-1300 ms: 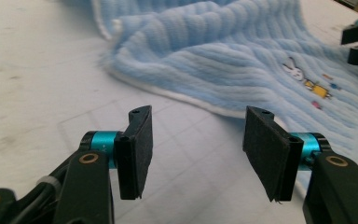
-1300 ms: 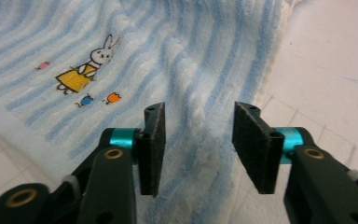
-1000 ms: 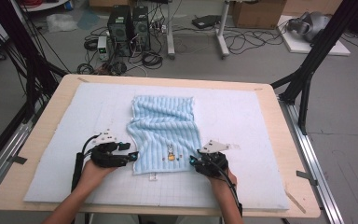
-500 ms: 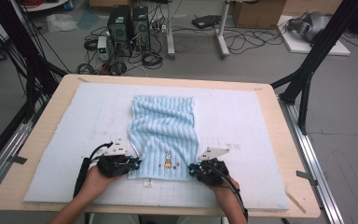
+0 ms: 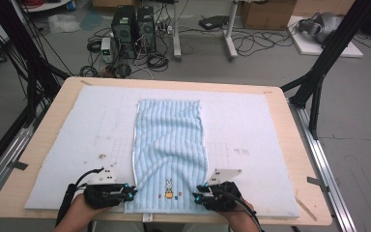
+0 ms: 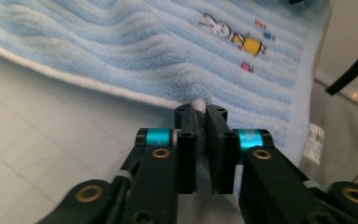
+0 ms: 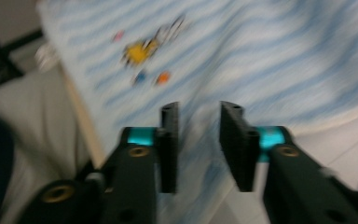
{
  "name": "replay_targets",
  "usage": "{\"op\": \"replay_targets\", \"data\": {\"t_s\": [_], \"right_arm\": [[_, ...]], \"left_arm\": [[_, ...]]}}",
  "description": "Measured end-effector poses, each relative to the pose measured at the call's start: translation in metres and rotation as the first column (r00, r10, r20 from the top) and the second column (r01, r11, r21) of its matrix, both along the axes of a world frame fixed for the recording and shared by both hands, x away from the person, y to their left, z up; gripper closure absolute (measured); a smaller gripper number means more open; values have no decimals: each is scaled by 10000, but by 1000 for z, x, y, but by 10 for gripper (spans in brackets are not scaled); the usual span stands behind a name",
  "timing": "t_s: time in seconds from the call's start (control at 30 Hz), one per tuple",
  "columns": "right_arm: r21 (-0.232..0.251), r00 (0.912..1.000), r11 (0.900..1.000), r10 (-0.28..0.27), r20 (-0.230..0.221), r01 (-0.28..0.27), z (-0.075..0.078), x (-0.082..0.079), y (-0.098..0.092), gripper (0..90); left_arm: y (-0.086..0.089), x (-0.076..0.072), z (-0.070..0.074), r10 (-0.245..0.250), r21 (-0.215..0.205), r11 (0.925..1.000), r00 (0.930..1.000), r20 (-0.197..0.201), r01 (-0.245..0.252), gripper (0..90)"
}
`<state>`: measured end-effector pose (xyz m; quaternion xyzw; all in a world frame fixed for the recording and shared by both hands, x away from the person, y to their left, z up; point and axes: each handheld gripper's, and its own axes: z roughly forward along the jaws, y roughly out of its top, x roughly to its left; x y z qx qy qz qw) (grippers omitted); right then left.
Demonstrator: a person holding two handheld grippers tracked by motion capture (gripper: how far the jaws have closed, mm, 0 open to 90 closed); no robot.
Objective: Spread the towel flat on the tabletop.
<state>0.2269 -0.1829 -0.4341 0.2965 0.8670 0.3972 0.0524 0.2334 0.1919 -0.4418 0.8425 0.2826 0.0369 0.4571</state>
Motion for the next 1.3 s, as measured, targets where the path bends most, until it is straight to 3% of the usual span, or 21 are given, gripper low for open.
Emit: {"op": "replay_targets", "data": {"t_s": [0.1, 0.13, 0.23, 0.3, 0.33, 0.37, 0.43, 0.5, 0.53, 0.57, 0.67, 0.7, 0.8, 0.87, 0.97, 1.0, 1.03, 1.07, 1.13, 1.2, 1.3], "right_arm": [[540, 9952, 9967, -640, 739, 601, 6, 13, 5, 539], [639, 9914, 9947, -867, 978, 807, 7, 18, 8, 516], [615, 9826, 9919, -1187, 1428, 1109, 9, 37, 22, 491], [480, 9822, 9926, -1171, 1469, 1111, 7, 50, 33, 498], [330, 9846, 9941, -1068, 1381, 1032, 4, 56, 38, 511], [184, 9881, 9952, -979, 1188, 964, 0, 62, 43, 531], [-198, 9948, 9976, -642, 795, 660, -9, 69, 51, 643], [-369, 9955, 9984, -400, 854, 433, -12, 68, 54, 771], [-369, 9955, 9984, -400, 854, 433, -12, 68, 54, 771], [-284, 9984, 9996, -43, 572, 59, -12, 67, 52, 848], [-346, 9980, 9986, 413, 473, -396, -10, 63, 50, 854], [-200, 9959, 9959, 888, 167, -884, -10, 58, 47, 854], [65, 9915, 9915, 1302, -37, -1302, -12, 52, 43, 853], [204, 9864, 9863, 1638, -170, -1634, -12, 46, 40, 853], [390, 9683, 9690, 2455, -471, -2438, -13, 34, 36, 854], [390, 9683, 9690, 2455, -471, -2438, -13, 34, 36, 854], [456, 9521, 9542, 2981, -679, -2955, -13, 29, 35, 847], [477, 9472, 9493, 3133, -679, -3106, -12, 27, 34, 810], [767, 9520, 9520, 3010, -564, -2964, -10, 30, 31, 719], [1102, 9677, 9628, 2508, -258, -2466, -5, 40, 27, 646], [1025, 9941, 9892, 1009, 388, -1044, -2, 60, 21, 561]], "left_arm": [[6, 13, 7, 1002, -663, 9929, 9947, 246, -984, 533], [6, 13, 7, 1002, -663, 9929, 9947, 246, -984, 494], [15, 35, 19, 1913, -1446, 9727, 9799, 560, -1817, 449], [20, 45, 24, 2259, -1687, 9626, 9718, 674, -2121, 446], [20, 45, 24, 2259, -1687, 9626, 9718, 674, -2121, 446], [24, 53, 27, 2537, -1979, 9513, 9650, 670, -2364, 446], [27, 58, 28, 2703, -2062, 9455, 9605, 657, -2520, 446], [29, 63, 27, 2784, -2040, 9437, 9584, 636, -2606, 445], [29, 63, 27, 2784, -2040, 9437, 9584, 636, -2606, 445], [30, 67, 26, 2792, -1989, 9441, 9585, 583, -2629, 445], [30, 73, 25, 2834, -1955, 9434, 9574, 551, -2679, 445], [28, 78, 24, 2818, -1899, 9445, 9583, 479, -2682, 445], [25, 82, 22, 2770, -1854, 9464, 9598, 443, -2646, 444], [23, 87, 21, 2731, -1813, 9481, 9610, 426, -2614, 444], [20, 95, 20, 2764, -1685, 9494, 9599, 472, -2651, 444], [20, 95, 20, 2764, -1685, 9494, 9599, 472, -2651, 444], [20, 99, 19, 2899, -1781, 9443, 9557, 519, -2768, 444], [20, 99, 19, 2899, -1781, 9443, 9557, 519, -2768, 445], [19, 103, 18, 2881, -1633, 9468, 9566, 450, -2775, 444], [17, 109, 16, 2930, -1563, 9462, 9551, 430, -2832, 444], [16, 112, 14, 2969, -1540, 9453, 9540, 410, -2876, 444]]}}
